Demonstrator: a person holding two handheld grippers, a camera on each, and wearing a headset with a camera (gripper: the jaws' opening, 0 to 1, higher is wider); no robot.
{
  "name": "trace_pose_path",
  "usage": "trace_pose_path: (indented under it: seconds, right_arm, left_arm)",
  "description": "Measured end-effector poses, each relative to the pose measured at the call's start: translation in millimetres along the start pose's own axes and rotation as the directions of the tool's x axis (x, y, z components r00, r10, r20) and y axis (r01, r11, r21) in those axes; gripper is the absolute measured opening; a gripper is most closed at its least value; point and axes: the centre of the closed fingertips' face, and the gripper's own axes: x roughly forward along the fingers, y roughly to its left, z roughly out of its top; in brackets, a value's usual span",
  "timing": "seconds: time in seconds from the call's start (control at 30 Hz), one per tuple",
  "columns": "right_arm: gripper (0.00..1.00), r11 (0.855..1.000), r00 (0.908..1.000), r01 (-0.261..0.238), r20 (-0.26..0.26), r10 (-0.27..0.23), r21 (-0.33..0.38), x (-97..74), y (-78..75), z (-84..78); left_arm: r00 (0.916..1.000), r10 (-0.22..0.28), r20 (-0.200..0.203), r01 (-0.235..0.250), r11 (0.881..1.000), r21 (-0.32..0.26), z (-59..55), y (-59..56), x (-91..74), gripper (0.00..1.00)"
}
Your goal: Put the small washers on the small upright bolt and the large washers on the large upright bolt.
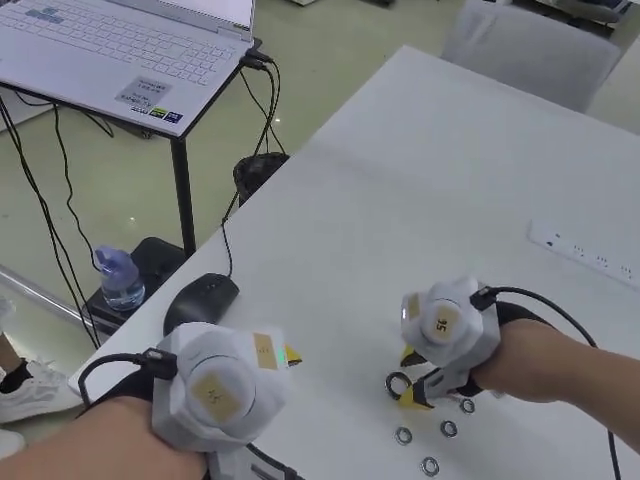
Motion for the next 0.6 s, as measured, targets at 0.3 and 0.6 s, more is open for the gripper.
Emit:
trace_pose_path:
  seconds: [0.3, 0.6]
  right_arm:
    - [0.27, 1.0, 1.0, -0.003, -0.002, 0.003, -0.014, 0.2, 4.7, 0.6]
    - [0.24, 0.999, 0.9999, 0.01, -0.013, -0.01, 0.037, 1.3, 4.5, 0.7]
  left_arm:
    - [1.0, -0.006, -0.002, 0.006, 1.0, -0.003, -1.2, -1.9, 0.9, 0.82]
    - [1.0, -0.006, 0.003, 0.006, 1.0, 0.002, 1.1, -3.6, 0.4, 0.81]
